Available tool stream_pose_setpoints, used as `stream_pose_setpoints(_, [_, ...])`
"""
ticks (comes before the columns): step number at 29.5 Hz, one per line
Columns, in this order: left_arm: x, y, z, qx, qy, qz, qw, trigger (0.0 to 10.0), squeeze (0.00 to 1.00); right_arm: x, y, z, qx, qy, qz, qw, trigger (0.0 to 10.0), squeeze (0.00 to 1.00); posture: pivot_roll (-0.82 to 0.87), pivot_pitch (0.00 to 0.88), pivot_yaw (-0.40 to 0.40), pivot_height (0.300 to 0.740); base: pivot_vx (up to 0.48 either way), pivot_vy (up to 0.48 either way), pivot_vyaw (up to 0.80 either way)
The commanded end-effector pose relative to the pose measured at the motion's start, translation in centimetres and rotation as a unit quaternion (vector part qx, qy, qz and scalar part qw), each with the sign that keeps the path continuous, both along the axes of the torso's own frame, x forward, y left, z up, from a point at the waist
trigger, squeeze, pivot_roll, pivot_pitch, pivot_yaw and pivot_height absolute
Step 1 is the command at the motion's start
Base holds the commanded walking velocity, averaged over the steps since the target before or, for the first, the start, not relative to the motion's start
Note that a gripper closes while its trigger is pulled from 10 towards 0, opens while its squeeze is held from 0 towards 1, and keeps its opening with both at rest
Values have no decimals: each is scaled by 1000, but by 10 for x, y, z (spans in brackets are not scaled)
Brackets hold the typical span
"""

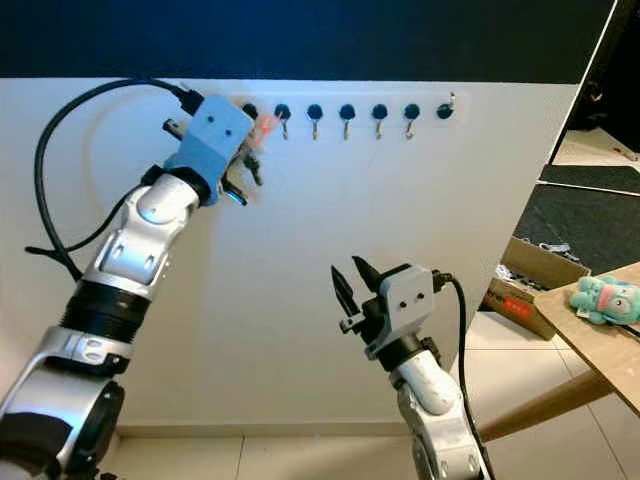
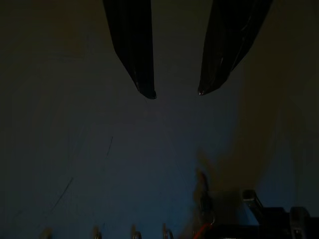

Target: Hang keys on a hook

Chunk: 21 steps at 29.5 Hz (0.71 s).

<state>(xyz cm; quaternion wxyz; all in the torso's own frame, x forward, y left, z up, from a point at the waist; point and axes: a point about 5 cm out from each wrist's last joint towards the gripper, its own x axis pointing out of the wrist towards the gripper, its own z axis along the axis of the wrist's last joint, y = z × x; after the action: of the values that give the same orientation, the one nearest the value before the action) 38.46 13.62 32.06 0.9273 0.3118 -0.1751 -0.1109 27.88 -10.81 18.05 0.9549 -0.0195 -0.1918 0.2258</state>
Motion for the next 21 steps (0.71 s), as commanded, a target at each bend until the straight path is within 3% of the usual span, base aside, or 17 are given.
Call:
stream_pose_setpoints(1, [-1, -9, 0, 21, -7, -15, 1000, 10000, 0, -2, 1, -1, 2, 5, 0, 1000, 10000, 0, 43, 108, 22, 740, 0, 0, 0])
stream_pose_setpoints(6, [-4, -2, -25, 40, 20, -4, 999, 10000, 0, -1, 1, -1, 3, 6, 1, 1000, 10000, 0, 42, 108, 21, 740, 0, 0, 0])
stream_pose_setpoints(13, [-6, -1, -31, 42, 26, -4, 999, 10000, 0, 0, 1, -1, 2, 8, 4, 1000, 10000, 0, 49, 108, 8, 740, 0, 0, 0])
stream_pose_setpoints(14, [-7, -1, -33, 43, 28, -3, 999, 10000, 118, 0, 1, -2, 1, 8, 5, 1000, 10000, 0, 50, 107, 5, 740, 0, 0, 0])
stream_pose_setpoints(15, [-8, 0, -35, 43, 29, -3, 999, 10000, 341, 0, 1, -2, 1, 9, 7, 1000, 10000, 0, 50, 106, 3, 740, 0, 0, 0])
stream_pose_setpoints(16, [-8, 0, -36, 39, 30, -2, 999, 10000, 1000, 1, 1, -2, 0, 9, 8, 1000, 10000, 0, 50, 106, 3, 740, 0, 0, 0])
stream_pose_setpoints(21, [-10, 3, -33, 7, 20, 2, 1000, 10000, 1000, 1, 1, -2, -1, 9, 9, 1000, 10000, 0, 47, 102, 4, 740, 0, 0, 0])
